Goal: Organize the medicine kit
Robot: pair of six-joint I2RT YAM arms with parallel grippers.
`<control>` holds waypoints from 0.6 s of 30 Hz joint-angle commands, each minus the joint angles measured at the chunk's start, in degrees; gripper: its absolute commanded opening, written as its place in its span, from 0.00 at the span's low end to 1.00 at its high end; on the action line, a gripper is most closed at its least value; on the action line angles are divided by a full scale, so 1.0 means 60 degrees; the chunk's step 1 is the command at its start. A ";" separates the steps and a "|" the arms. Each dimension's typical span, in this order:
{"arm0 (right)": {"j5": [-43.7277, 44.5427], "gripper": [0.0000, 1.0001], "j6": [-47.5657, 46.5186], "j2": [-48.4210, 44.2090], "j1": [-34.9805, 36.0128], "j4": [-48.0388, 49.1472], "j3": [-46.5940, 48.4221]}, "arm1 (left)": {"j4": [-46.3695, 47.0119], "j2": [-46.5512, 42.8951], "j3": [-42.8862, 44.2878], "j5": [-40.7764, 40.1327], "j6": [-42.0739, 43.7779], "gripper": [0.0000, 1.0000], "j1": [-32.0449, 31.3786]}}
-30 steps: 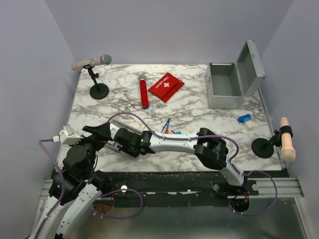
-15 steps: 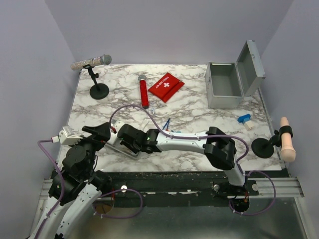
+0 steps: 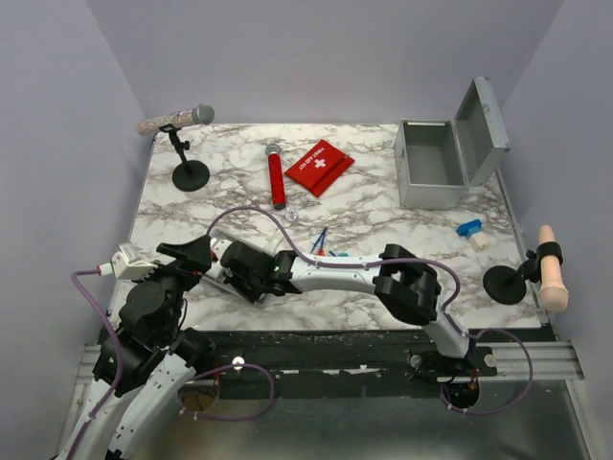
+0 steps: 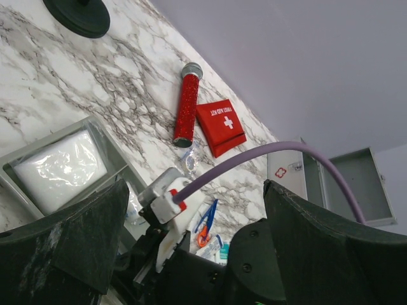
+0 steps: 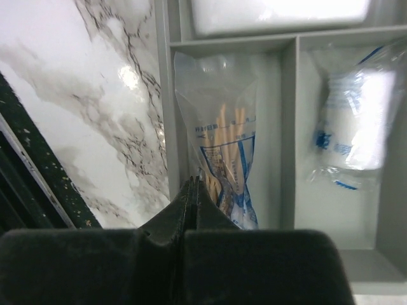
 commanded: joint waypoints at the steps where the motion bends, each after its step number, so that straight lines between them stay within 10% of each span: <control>1: -0.0386 0.01 0.0303 0.0273 -0.0139 -0.0231 0.0010 | -0.0009 -0.0087 -0.0010 0.0019 -0.0003 0.95 -0.0008; 9: -0.0283 0.02 0.0362 -0.1029 -0.0330 0.0674 -0.0999 | 0.0064 -0.0014 0.0034 0.0049 0.0011 0.95 -0.0008; 18: 0.0126 0.64 0.0479 -0.3168 -0.0710 0.1351 -0.1968 | 0.0401 0.0234 0.0166 0.0107 0.0158 0.95 -0.0008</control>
